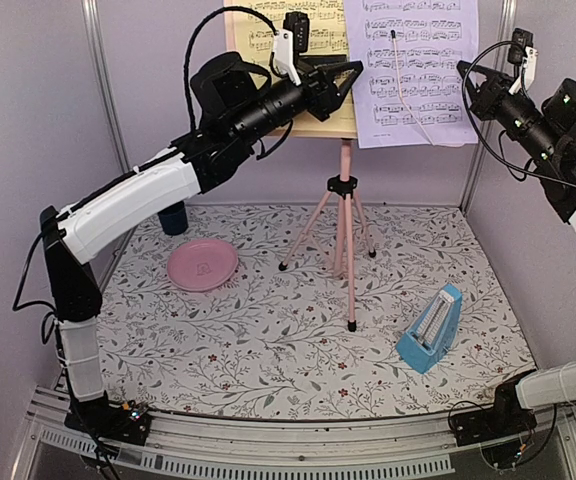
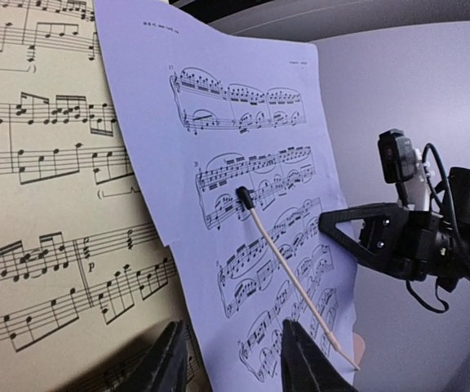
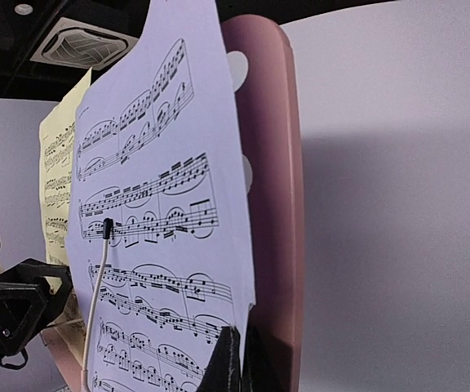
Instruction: Set up the instrument practice props
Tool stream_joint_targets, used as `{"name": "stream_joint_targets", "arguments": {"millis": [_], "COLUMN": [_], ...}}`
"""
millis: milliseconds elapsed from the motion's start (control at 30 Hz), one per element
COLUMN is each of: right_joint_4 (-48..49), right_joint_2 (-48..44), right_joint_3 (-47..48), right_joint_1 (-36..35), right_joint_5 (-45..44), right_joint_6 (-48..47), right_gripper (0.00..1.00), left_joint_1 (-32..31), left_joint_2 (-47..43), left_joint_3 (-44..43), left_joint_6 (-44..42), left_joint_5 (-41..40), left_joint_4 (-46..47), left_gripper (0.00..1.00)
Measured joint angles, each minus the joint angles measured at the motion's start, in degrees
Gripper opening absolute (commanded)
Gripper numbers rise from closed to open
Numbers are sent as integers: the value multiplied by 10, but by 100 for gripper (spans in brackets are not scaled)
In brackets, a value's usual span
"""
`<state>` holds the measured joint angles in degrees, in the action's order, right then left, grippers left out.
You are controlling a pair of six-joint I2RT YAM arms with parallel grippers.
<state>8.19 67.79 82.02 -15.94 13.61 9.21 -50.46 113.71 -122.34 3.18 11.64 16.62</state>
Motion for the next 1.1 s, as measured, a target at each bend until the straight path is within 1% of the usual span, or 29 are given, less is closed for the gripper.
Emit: {"name": "stream_joint_targets", "arguments": {"millis": [100, 267, 500, 667, 800, 900, 1100], "right_joint_4": [4, 9, 9, 9, 9, 11, 16], "right_joint_2": [0, 0, 0, 2, 2, 2, 2], "right_joint_3": [-2, -6, -7, -7, -7, -11, -20], "right_joint_1": [0, 0, 0, 0, 0, 0, 0], "right_joint_5": [0, 0, -1, -3, -10, -13, -16], "right_joint_6": [0, 0, 0, 0, -1, -1, -1], "right_gripper": [0, 0, 0, 0, 0, 0, 0], "left_joint_1": [-8, -9, -2, 5, 7, 7, 6], "left_joint_2": [-12, -16, 8, 27, 25, 16, -20], "left_joint_3": [12, 3, -64, -96, -85, -56, -2], "left_joint_6": [-10, -20, -28, -27, -26, -25, -27], "left_joint_5": [-24, -47, -46, -17, 9, 14, -14], "left_joint_4": [-5, -26, -53, -60, -62, -60, -59], "left_gripper": [47, 50, 53, 54, 56, 56, 55]}}
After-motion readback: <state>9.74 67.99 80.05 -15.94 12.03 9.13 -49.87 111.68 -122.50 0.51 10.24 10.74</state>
